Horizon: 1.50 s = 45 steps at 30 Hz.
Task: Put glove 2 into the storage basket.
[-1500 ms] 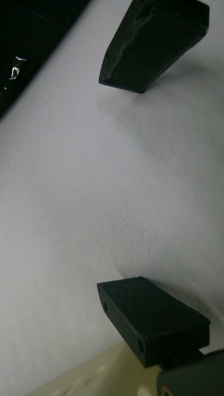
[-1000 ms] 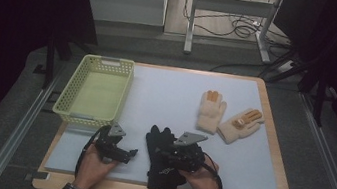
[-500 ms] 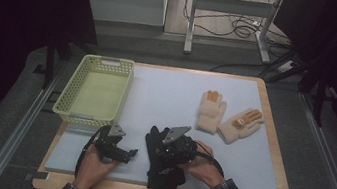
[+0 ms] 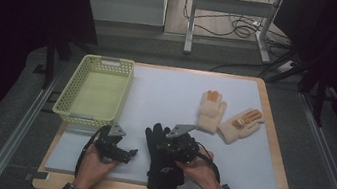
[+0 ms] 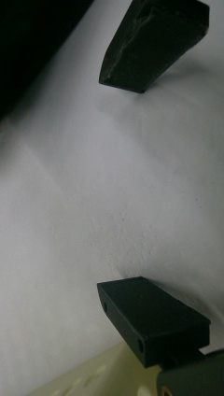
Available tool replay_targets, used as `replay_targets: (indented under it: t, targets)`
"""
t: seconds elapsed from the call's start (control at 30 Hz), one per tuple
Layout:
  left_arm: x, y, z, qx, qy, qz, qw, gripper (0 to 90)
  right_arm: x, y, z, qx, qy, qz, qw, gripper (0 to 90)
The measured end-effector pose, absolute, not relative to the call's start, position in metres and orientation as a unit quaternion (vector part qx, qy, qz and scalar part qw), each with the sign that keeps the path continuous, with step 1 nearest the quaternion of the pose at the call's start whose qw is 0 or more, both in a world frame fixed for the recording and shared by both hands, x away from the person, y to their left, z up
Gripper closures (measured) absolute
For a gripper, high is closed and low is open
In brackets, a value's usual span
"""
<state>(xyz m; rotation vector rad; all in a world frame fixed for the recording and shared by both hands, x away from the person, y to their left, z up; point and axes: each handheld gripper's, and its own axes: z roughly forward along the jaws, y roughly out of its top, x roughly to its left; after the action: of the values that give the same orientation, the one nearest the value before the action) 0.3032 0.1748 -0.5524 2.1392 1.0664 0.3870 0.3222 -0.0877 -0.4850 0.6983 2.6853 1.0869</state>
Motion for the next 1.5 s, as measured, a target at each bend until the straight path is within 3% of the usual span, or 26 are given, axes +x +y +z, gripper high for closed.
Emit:
replay_targets:
  t: [0.3,0.43,0.53,0.63,0.7,0.77,0.87,1.03,1.5]
  targets:
    - [0.303,0.175,-0.552,0.828,0.411,0.149,0.351,4.0,0.300,-0.095,-0.468,0.324,0.854,0.392,0.113,83.1]
    - [0.303,0.175,-0.552,0.828,0.411,0.150,0.350,4.0,0.295,-0.094,-0.477,0.354,0.838,0.397,0.124,81.9]
    - [0.303,0.175,-0.552,0.828,0.411,0.149,0.350,4.0,0.298,-0.096,-0.493,0.379,0.828,0.398,0.110,78.7]
    - [0.303,0.175,-0.552,0.828,0.411,0.149,0.350,4.0,0.300,-0.101,-0.499,0.379,0.824,0.411,0.093,63.7]
    - [0.303,0.175,-0.552,0.829,0.410,0.149,0.349,4.0,0.300,-0.107,-0.495,0.369,0.825,0.417,0.100,61.0]
    - [0.303,0.175,-0.552,0.829,0.410,0.149,0.350,4.0,0.298,-0.115,-0.489,0.360,0.828,0.416,0.109,61.9]
    - [0.303,0.175,-0.552,0.828,0.411,0.149,0.350,4.0,0.296,-0.136,-0.486,0.340,0.838,0.409,0.121,71.5]
    - [0.303,0.175,-0.552,0.828,0.412,0.148,0.351,4.0,0.289,-0.155,-0.493,0.332,0.850,0.394,0.114,76.6]
    - [0.299,0.190,-0.551,0.822,0.424,0.154,0.348,4.7,0.270,-0.154,-0.526,0.303,0.868,0.387,0.067,76.8]
